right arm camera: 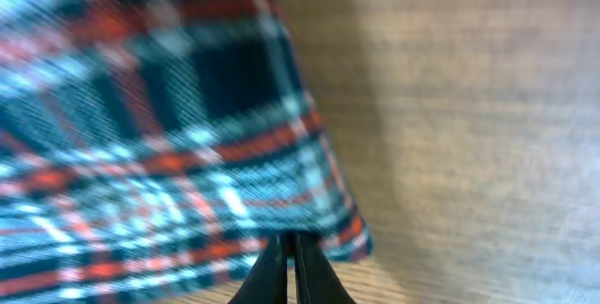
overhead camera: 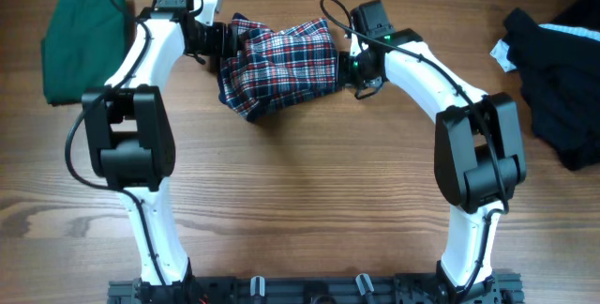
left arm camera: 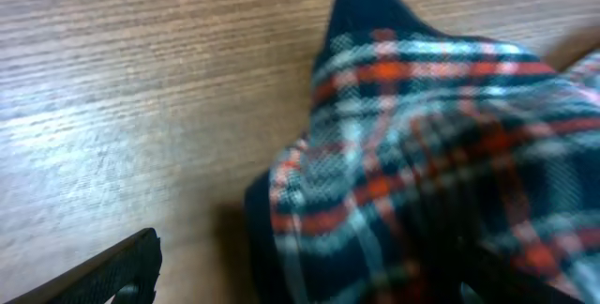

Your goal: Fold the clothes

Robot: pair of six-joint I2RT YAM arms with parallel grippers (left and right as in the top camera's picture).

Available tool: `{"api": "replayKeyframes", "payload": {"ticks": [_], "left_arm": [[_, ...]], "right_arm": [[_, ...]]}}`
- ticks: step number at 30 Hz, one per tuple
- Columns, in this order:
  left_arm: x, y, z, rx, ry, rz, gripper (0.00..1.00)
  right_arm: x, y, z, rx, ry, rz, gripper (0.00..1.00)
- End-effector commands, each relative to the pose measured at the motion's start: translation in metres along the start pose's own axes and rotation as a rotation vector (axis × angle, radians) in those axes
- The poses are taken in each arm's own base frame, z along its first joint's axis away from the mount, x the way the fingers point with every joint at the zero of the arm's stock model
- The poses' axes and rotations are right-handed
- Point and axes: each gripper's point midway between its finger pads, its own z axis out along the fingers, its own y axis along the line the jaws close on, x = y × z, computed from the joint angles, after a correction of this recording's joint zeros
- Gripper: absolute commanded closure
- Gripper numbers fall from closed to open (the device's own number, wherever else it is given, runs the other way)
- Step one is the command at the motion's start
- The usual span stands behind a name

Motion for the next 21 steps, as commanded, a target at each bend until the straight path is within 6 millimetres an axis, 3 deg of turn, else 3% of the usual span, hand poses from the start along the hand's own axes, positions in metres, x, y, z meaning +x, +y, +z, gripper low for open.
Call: {"api": "replayKeyframes", "payload": {"ticks": [1, 2, 5, 8, 10, 14, 21], "left_arm": [[-0.029, -0.028, -0.067, 0.073, -0.111, 0.018, 0.16], [-0.031, -0.037, -0.074, 0.109, -0.12, 0.024, 0.21], [-0.037, -0.062, -0.09, 0.167, -0.149, 0.034, 0.68], [-0.034, -0.086, -0.085, 0.206, -0.129, 0.013, 0.91], [-0.029, -0.11, -0.077, 0.233, -0.106, 0.05, 0.96], [-0.018, -0.151, -0.062, 0.246, -0.074, 0.124, 0.96], [0.017, -0.155, -0.018, 0.169, 0.059, 0.142, 0.96]], "right_arm": [[-0.032, 0.021, -0.029, -0.051, -0.094, -0.058, 0.95], [-0.034, 0.022, -0.031, -0.054, -0.103, -0.06, 0.95], [-0.04, 0.02, -0.036, -0.057, -0.116, -0.052, 0.96], [-0.042, 0.016, -0.037, -0.069, -0.116, -0.036, 0.96], [-0.045, 0.011, -0.038, -0.073, -0.118, -0.012, 0.96], [-0.049, 0.002, -0.043, -0.089, -0.122, 0.016, 0.96], [-0.059, -0.016, -0.056, -0.103, -0.143, 0.053, 0.96]]}}
